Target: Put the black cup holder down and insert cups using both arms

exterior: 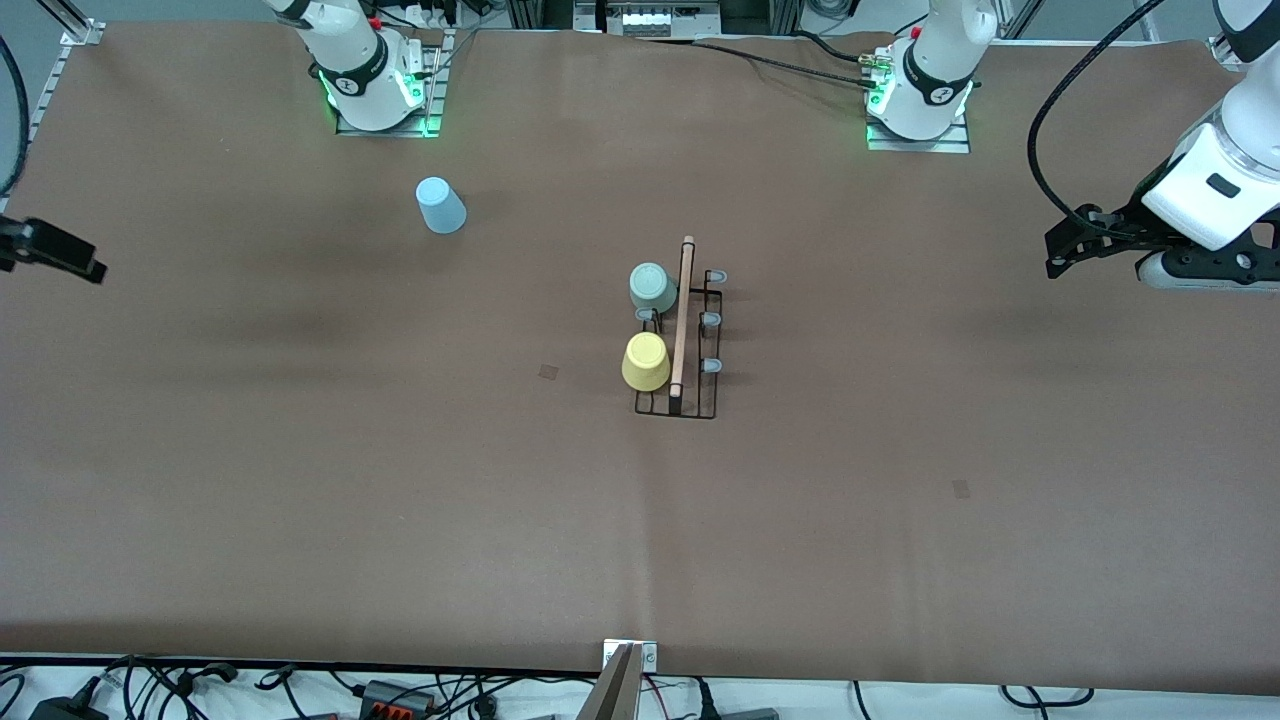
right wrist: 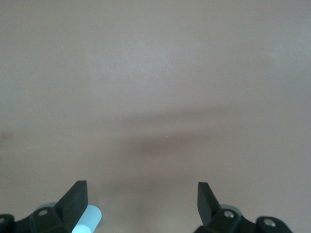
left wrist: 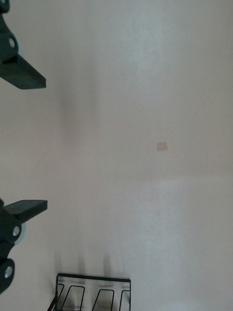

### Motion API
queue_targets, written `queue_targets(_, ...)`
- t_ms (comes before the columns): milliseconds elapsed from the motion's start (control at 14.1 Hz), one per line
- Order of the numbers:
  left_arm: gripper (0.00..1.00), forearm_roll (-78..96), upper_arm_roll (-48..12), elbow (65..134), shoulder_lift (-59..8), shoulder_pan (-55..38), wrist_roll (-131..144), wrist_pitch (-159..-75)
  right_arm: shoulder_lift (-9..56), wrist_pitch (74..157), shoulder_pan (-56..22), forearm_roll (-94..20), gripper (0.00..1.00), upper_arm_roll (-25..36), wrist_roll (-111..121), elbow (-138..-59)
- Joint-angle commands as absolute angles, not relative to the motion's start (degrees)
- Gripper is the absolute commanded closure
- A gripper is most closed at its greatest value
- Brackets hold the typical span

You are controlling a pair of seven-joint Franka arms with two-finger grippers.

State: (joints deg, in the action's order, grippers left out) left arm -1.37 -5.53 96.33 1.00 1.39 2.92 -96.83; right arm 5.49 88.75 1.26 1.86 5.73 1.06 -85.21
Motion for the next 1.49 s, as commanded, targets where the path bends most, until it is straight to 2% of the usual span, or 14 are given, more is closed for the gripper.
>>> queue_targets(0, 0.00, -0.18, -5.71, 96.77, 1.58, 1.76, 1.84, -96.42, 4.75, 88.51, 1.93, 1.67, 0.00, 4.92, 2.99, -87.62)
queue_targets(1067, 0.00, -0.09, -5.71, 96.68, 1.58, 1.76, 1.93, -96.50, 3.78, 89.04, 2.55, 2.55, 0.00, 1.85, 3.34, -88.42)
queue_targets(1423, 0.00, -0.18, -5.71, 96.68, 1.58, 1.76, 2.02, -96.50, 3.78, 88.59, 2.90, 2.02, 0.00, 3.52, 5.80, -88.42)
